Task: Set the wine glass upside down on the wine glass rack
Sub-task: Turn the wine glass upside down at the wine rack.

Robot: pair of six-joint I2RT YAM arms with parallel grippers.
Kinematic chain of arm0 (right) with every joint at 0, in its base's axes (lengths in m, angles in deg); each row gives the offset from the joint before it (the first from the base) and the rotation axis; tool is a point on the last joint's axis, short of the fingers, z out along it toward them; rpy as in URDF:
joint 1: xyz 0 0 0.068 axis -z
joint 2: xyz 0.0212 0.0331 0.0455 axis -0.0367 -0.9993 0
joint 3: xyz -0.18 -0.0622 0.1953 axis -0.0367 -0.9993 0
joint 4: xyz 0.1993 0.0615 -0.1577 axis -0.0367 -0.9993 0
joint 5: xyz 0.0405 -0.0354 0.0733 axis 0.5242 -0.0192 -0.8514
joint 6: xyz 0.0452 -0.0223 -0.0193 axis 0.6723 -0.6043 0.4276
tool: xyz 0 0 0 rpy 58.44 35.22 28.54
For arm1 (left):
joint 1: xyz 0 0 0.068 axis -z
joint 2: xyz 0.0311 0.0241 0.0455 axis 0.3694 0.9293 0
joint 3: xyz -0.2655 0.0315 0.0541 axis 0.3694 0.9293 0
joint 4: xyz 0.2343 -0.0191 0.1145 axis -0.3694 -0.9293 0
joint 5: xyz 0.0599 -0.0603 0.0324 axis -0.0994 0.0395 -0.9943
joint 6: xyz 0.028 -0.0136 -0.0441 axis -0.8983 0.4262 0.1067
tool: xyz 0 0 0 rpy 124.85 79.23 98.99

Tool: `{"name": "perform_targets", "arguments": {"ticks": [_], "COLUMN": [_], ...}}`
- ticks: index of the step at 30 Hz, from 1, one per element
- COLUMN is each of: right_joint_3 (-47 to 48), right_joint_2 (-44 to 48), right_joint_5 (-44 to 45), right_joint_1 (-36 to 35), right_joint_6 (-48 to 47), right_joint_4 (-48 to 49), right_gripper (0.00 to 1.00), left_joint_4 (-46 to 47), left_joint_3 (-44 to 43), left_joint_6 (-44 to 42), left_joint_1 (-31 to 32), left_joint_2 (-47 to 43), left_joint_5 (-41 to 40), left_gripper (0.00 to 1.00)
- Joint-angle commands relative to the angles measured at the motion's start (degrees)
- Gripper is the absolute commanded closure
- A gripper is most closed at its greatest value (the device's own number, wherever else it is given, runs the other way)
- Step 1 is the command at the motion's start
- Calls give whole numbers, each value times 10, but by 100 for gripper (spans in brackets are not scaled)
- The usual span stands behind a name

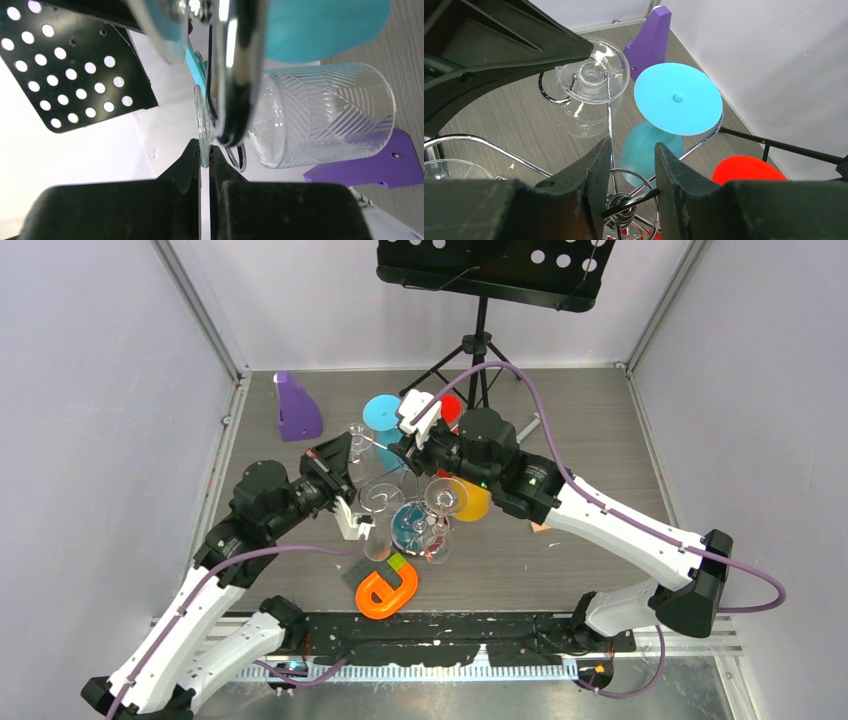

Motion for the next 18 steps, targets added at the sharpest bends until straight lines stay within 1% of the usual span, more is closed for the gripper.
{"name": "perform_targets", "arguments": {"ticks": [1,8,18], "right_joint_3": [-18,-19,-15], "right_joint_2": [-8,-11,-16], "right_joint_5": [-86,-83,-74], "right_joint_1": [-31,-30,-30], "right_joint_6": [6,6,12], "right_joint_4": [-87,-87,-85], "right_gripper": [94,95,95], "left_joint_4": [11,-5,-25], "left_joint_3": [-29,-3,21], "left_joint_6": [-11,15,27], "left_joint_1": [-7,-6,2], "left_joint_2": [1,-50,-79], "left_joint_5": [-67,-43,-23], "left_gripper": [100,100,100]}}
